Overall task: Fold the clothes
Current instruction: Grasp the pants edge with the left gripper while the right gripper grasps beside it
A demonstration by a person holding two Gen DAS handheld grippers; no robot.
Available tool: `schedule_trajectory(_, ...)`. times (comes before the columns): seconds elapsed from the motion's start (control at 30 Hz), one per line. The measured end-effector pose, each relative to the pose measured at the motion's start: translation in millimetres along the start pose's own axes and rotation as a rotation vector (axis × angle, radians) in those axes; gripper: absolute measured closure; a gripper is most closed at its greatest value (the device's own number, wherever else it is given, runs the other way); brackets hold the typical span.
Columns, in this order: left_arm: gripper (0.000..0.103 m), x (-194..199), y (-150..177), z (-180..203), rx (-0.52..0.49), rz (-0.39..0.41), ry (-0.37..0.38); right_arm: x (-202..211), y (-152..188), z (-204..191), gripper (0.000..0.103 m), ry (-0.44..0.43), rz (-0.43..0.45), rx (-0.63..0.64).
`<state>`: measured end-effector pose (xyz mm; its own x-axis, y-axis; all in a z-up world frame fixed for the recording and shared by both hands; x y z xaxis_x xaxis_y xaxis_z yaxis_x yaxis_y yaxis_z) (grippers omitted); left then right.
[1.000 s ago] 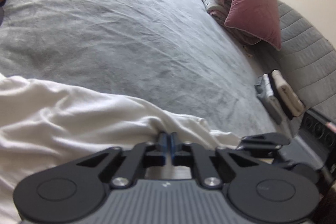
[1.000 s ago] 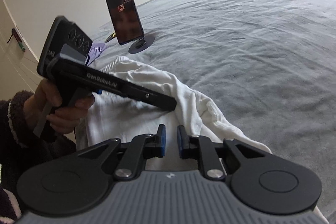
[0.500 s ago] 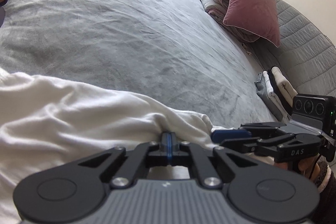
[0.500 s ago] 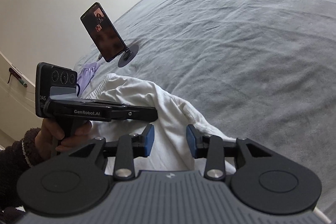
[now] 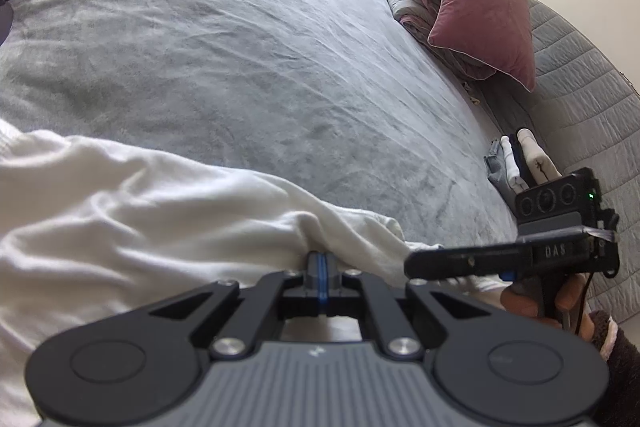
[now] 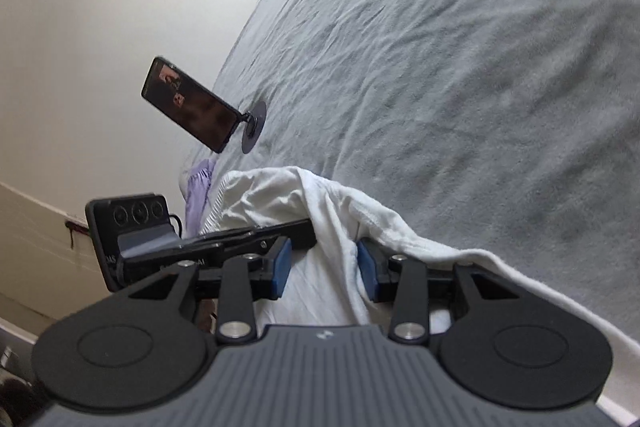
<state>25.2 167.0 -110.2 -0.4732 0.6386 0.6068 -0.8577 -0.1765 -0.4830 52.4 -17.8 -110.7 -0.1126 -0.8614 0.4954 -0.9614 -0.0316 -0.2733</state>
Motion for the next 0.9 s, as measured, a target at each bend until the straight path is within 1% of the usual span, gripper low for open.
schedule_trajectory(0.1,0.1,0.2,0.6,1.7,-0.016,-0.005,0.01,-7.3,-8.5,0.9,0.062,-0.042,0.019,-0.089)
schedule_trajectory(0.2,0.098,2.2,3.0,2.4,-0.03,-0.006,0.036,-14.1,-16.2,-0.5,0.062,-0.072,0.043,-0.162)
schedule_trajectory(0.37,0.097,7.1,6.8,1.9,-0.037,-0.019,0.056,-11.9,-27.3,-9.1,0.062,-0.073,0.101,-0.186)
schedule_trajectory(0.47,0.095,9.4,8.3,3.8,-0.055,-0.029,0.053,-3.4,-29.8,-2.6,0.062,-0.079,0.135,-0.228)
schedule_trajectory(0.57,0.092,11.1,10.5,8.3,-0.092,-0.033,0.041,-1.1,-26.2,6.1,0.063,-0.07,0.141,-0.27)
schedule_trajectory(0.7,0.08,11.7,12.3,17.7,-0.145,-0.036,0.029,-1.9,-25.2,10.1,0.07,-0.04,0.157,-0.298)
schedule_trajectory(0.73,0.079,11.8,12.9,19.9,-0.159,-0.037,0.024,-2.9,-26.0,11.0,0.077,-0.013,0.173,-0.298)
schedule_trajectory(0.77,0.076,11.8,13.7,22.3,-0.178,-0.038,0.018,-3.4,-26.9,10.9,0.095,0.021,0.191,-0.289)
schedule_trajectory(0.83,0.074,11.9,15.4,25.9,-0.218,-0.043,0.004,-2.0,-29.1,5.8,0.096,0.109,0.238,-0.232)
schedule_trajectory(0.9,0.072,11.8,16.6,28.8,-0.25,-0.053,-0.006,1.3,-33.0,-4.3,0.096,0.144,0.286,-0.16)
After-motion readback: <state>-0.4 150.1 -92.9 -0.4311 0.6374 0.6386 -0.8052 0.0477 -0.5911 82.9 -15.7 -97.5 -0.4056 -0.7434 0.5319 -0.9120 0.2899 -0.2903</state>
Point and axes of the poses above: each gripper's, at about its wrist camera, not at the fingertips, and x roughly against the way its jaws point, z to its right, y to its underside, the point moved 7 cm from there along -x, roughly the way its jaws point, and after that the axes turned 3 degrees about y, right-handed, at the moved point
